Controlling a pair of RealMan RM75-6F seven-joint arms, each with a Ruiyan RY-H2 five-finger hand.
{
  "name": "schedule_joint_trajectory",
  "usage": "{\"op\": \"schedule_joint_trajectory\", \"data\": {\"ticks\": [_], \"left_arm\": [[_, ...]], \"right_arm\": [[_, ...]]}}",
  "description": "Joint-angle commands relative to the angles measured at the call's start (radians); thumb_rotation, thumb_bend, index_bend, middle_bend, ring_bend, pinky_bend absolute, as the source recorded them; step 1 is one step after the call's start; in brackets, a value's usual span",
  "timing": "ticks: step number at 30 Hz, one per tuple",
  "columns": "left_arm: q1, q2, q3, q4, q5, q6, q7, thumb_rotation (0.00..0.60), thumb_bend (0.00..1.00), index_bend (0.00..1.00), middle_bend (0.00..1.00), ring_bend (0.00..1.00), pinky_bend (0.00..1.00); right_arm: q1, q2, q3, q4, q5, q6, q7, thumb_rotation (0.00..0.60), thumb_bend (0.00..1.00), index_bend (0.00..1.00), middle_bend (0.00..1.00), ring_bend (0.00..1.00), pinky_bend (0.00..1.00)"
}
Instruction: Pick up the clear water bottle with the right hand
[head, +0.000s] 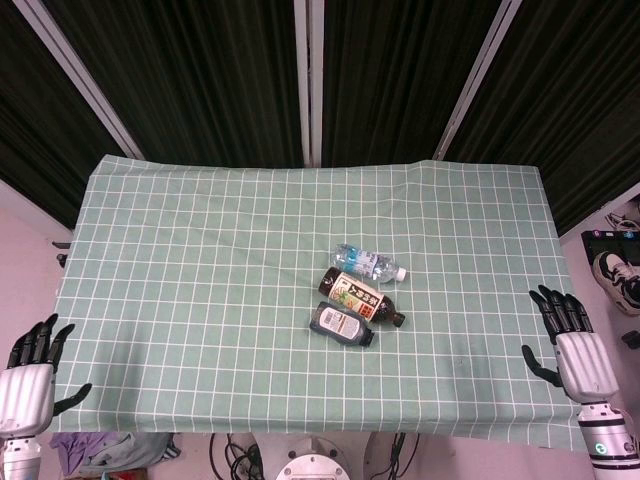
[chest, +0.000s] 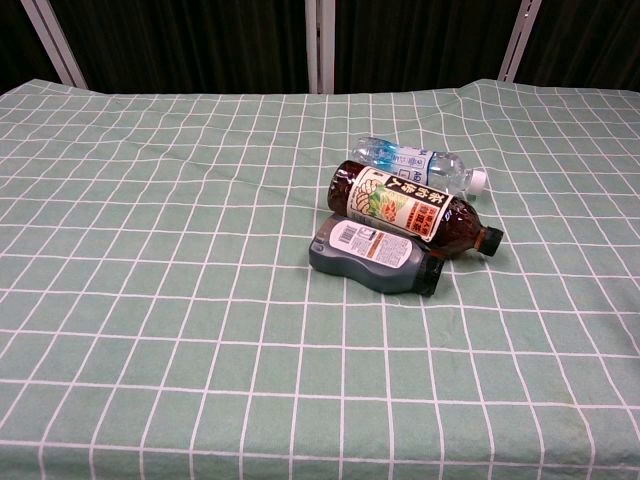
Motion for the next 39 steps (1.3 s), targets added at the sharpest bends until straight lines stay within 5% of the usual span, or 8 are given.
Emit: {"op": "schedule_joint_trajectory", "data": {"ticks": [1, 9, 13, 17, 25, 39], "left_arm": [[-0.004, -0.001, -0.002, 0.000, -0.007, -0.009, 0.002, 0.600, 0.00, 0.16, 0.04, 0.04, 0.13], [0.001, 0.000, 0.001, -0.002, -0.007, -0.003, -0.002, 0.600, 0.00, 0.16, 0.04, 0.04, 0.13], [0.008, -0.006, 0.005, 0.006, -0.001, 0.009, -0.012, 0.600, 0.00, 0.16, 0.04, 0.04, 0.13], [0.012, -0.017, 0.010, 0.016, 0.010, 0.019, -0.023, 0.600, 0.00, 0.16, 0.04, 0.04, 0.13], [0.034, -0.028, 0.018, 0.042, -0.003, 0.031, -0.051, 0.600, 0.00, 0.16, 0.04, 0.04, 0.13], [0.026, -0.036, 0.013, 0.075, -0.029, -0.007, -0.078, 0.600, 0.00, 0.16, 0.04, 0.04, 0.13]], "right_arm": [[0.009, -0.003, 0.006, -0.002, 0.006, -0.013, -0.005, 0.600, 0.30, 0.00, 0.00, 0.00, 0.03], [0.052, -0.003, 0.023, -0.019, 0.005, -0.065, -0.015, 0.600, 0.30, 0.00, 0.00, 0.00, 0.03], [0.136, -0.005, 0.075, -0.050, 0.038, -0.165, -0.031, 0.600, 0.30, 0.00, 0.00, 0.00, 0.04], [0.283, -0.028, 0.165, -0.088, 0.150, -0.360, -0.055, 0.600, 0.30, 0.00, 0.00, 0.00, 0.06], [0.561, -0.191, 0.298, 0.036, 0.500, -0.680, -0.221, 0.600, 0.09, 0.00, 0.00, 0.00, 0.06], [0.788, -0.358, 0.277, 0.265, 0.757, -0.847, -0.310, 0.600, 0.09, 0.00, 0.01, 0.00, 0.06]]}}
